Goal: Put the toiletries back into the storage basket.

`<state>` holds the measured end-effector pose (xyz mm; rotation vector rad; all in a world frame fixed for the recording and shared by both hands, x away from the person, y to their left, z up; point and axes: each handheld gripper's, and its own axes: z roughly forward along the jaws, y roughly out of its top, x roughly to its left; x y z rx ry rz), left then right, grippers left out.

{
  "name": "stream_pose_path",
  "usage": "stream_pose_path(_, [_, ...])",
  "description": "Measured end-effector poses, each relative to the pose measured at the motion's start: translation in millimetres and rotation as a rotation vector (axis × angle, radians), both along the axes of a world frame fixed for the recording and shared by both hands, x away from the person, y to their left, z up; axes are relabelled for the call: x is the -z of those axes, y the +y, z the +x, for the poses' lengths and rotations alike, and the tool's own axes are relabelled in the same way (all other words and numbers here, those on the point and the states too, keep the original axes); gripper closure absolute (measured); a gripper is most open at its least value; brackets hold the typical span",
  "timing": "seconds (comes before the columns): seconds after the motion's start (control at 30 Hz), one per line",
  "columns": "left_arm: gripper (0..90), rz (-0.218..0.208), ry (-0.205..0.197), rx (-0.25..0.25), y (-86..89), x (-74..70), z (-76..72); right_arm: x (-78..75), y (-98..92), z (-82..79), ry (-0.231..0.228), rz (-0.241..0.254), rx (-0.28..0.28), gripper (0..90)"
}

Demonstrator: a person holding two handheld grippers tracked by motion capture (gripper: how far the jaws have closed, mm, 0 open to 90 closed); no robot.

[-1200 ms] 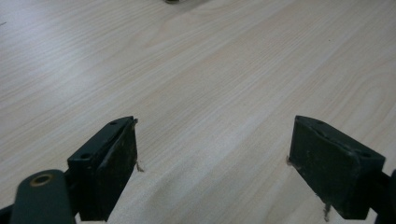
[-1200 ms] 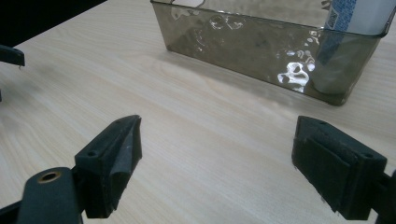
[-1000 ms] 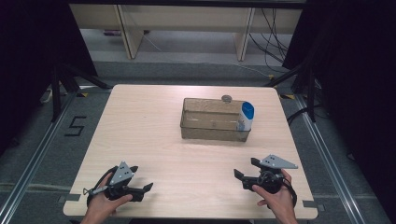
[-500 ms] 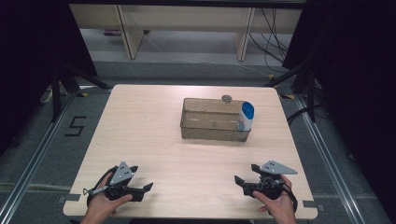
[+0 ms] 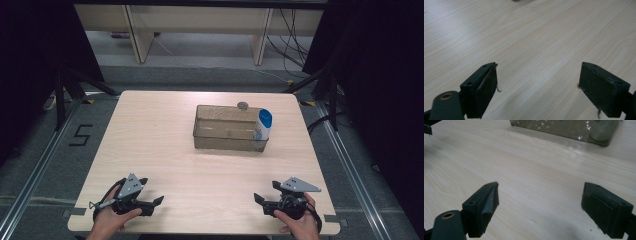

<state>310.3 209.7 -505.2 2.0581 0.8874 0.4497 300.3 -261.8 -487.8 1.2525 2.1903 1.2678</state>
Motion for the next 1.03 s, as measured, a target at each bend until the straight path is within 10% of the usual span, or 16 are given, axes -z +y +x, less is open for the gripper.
stream_pose_path(1.03, [15.0,0.001,-0.001,0.0,-0.1,0.0,0.1,1.7,0.9,-3.6,0.005,-0.018,0.0,15.9])
